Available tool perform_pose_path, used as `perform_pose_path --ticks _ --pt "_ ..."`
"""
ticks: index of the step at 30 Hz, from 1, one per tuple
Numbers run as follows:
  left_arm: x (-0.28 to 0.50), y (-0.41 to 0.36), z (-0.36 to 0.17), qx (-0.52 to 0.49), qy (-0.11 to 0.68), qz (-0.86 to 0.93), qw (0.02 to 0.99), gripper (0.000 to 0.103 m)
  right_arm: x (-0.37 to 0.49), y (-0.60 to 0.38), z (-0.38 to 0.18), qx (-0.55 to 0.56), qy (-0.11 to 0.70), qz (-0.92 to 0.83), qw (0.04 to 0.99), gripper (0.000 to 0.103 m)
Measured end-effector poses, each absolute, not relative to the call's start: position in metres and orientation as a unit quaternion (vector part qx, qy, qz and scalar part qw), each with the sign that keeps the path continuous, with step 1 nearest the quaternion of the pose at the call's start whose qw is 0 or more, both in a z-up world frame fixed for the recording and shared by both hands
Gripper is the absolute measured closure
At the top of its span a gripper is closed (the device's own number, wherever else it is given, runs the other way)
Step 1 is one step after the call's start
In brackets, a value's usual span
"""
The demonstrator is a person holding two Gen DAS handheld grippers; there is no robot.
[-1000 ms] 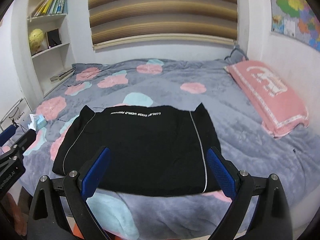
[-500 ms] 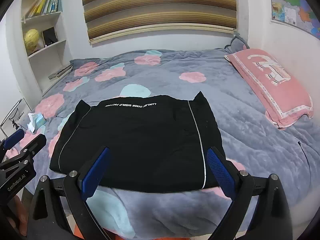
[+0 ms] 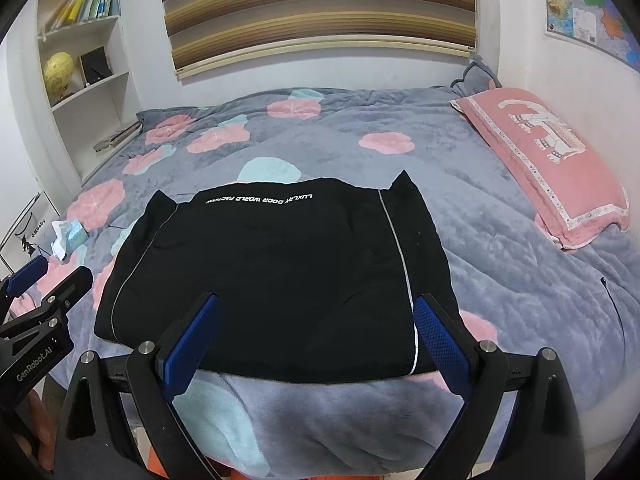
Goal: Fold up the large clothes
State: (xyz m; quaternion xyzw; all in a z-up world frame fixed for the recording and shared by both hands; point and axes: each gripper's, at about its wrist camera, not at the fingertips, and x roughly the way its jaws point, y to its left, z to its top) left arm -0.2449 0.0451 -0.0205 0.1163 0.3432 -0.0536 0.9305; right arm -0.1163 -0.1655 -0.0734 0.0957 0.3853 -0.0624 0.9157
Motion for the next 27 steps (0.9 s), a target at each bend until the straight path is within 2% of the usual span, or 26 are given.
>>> perform_pose_path --ticks 15,21,27 --pt "-0.239 0.05 -0.03 0.122 0.351 -0.05 0.927 0.023 -0.108 -0.157 -0.081 0.081 0.397 -0.06 0.912 0.005" --pt "-0.242 0.043 -0.031 0.173 0.327 -0.021 0.929 0.023 -0.106 -0.154 -0.084 0.08 0.401 -0.059 0.911 0.005" --pt "-0.242 0.05 -0.028 0.161 0.32 -0.021 0.934 0.023 -0.102 -0.147 -0.089 0.077 0.408 -0.053 0.908 0.005"
